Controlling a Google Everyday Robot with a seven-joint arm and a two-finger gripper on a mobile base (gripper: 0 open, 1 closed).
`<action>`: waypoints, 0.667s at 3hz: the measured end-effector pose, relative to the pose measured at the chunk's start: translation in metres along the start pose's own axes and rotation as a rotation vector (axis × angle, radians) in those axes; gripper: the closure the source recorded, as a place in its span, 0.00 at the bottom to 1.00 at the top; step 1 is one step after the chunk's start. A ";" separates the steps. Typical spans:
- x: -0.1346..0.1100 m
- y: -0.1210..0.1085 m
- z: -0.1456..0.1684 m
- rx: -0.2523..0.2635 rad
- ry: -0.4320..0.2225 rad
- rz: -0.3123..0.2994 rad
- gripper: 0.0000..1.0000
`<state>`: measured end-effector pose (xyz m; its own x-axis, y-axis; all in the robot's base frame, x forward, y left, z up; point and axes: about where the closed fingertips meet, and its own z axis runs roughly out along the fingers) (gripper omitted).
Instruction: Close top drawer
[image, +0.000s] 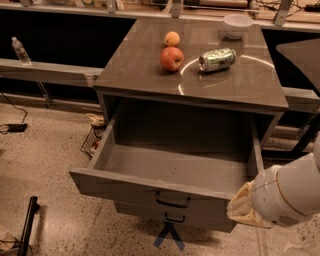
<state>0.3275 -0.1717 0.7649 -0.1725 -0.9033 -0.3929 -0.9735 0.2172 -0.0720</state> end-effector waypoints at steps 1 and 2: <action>0.001 0.001 0.003 0.008 0.012 0.000 1.00; 0.021 0.008 0.024 0.033 -0.021 0.015 1.00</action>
Offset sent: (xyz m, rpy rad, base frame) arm -0.0017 -0.0272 -0.0730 0.0600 -0.1627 -0.0584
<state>0.3197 -0.1795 0.7340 -0.1839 -0.8917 -0.4137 -0.9652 0.2433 -0.0954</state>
